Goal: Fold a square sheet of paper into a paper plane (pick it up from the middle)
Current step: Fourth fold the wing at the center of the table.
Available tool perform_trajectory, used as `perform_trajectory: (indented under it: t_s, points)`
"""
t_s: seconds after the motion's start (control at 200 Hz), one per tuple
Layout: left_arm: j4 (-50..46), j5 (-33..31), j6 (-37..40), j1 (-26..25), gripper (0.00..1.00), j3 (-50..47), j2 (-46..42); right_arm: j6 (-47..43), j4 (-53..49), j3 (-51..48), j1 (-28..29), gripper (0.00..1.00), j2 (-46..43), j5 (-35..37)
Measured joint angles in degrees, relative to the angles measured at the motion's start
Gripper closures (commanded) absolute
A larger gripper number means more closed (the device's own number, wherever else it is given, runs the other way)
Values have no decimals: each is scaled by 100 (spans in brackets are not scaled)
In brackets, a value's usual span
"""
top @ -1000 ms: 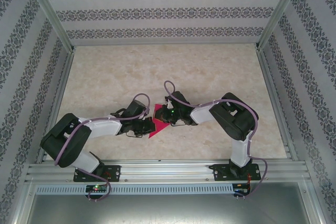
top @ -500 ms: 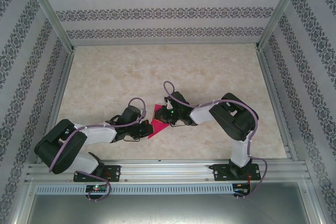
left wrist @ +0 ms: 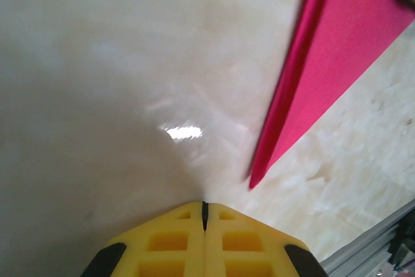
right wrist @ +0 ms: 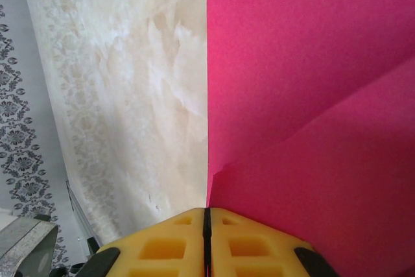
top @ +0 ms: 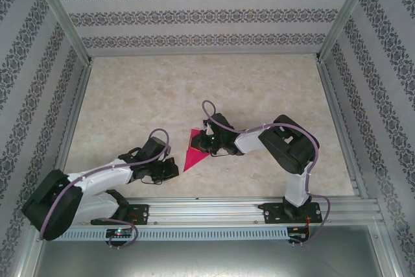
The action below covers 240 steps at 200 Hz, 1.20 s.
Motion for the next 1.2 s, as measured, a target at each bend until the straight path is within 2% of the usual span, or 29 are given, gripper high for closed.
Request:
perform_trajectory:
  t_s: [0.09,0.205,0.45,0.614,0.784,0.949,1.089,1.199]
  points:
    - [-278,-74,9,-4,91,111,-339,22,2,-2,0,89,0,7]
    - [-52,9,7,-4,91,334,-339,98,11,-11,2,89,-2,33]
    - [1113,341,-7,-4,93,575,883,162,63,-42,28,89,-13,98]
    - [1392,463,-42,-7,94,450,1405,168,63,-44,28,89,-13,111]
    - [1228,339,-42,-7,93,144,960,170,63,-44,28,89,-13,118]
    - [306,20,-83,-9,90,-212,-98,190,63,-44,28,89,-13,120]
    - [-400,-195,-76,-11,87,-66,-828,396,223,-181,83,89,-83,310]
    - [-376,-227,-37,-11,90,313,-817,752,470,-424,219,88,-210,704]
